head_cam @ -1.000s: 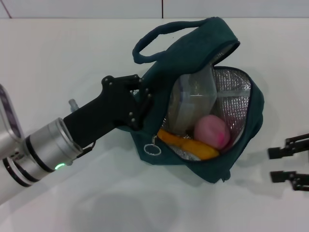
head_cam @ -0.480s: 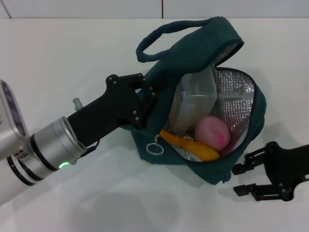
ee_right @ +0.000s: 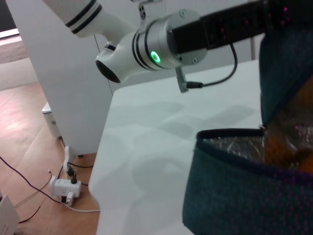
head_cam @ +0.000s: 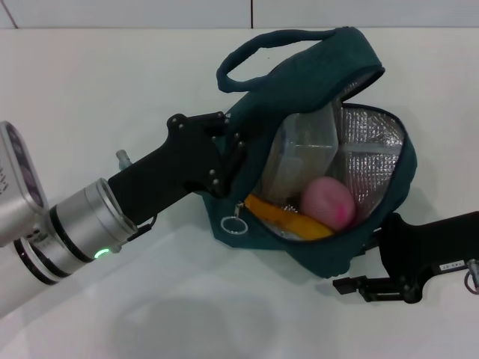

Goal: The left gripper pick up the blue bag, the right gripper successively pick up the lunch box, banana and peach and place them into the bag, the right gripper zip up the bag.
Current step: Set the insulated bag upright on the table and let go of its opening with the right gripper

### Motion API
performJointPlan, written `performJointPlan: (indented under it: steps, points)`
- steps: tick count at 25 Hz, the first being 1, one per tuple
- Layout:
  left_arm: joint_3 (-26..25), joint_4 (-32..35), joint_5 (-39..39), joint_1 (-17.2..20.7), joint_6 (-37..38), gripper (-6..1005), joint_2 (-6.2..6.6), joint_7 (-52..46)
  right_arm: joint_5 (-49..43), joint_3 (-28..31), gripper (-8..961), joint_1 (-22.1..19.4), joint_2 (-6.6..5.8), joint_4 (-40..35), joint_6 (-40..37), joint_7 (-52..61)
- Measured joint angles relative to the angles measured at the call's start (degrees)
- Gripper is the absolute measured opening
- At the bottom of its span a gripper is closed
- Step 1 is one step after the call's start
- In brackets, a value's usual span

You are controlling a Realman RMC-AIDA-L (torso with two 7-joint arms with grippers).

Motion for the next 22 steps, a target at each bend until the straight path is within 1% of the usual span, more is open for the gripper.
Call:
performJointPlan:
  steps: [4, 13, 18, 22]
  points:
    - [0.0, 0.03, 0.0, -0.03, -0.52, 163, -0.01, 0.0, 1.73, -1.41, 383, -0.39, 0.0, 0.52, -0.39, -2.39]
    - [0.0, 0.87, 0.02, -0.16, -1.1, 168, -0.06, 0.0, 2.3, -2.39, 362, -0.29, -0.09, 1.78, -0.67, -5.04]
    - [-0.07, 0.91, 0.02, -0.17, -1.31, 170, -0.04, 0.05, 2.76, -2.08, 157, -0.85, -0.07, 2.07, -1.39, -8.73]
    - [-0.09, 0.89, -0.36, -0.01, -1.33, 172, -0.02, 0.26, 7.39, -0.89, 148, -2.6, -0.48, 2.02, -1.22, -10.25]
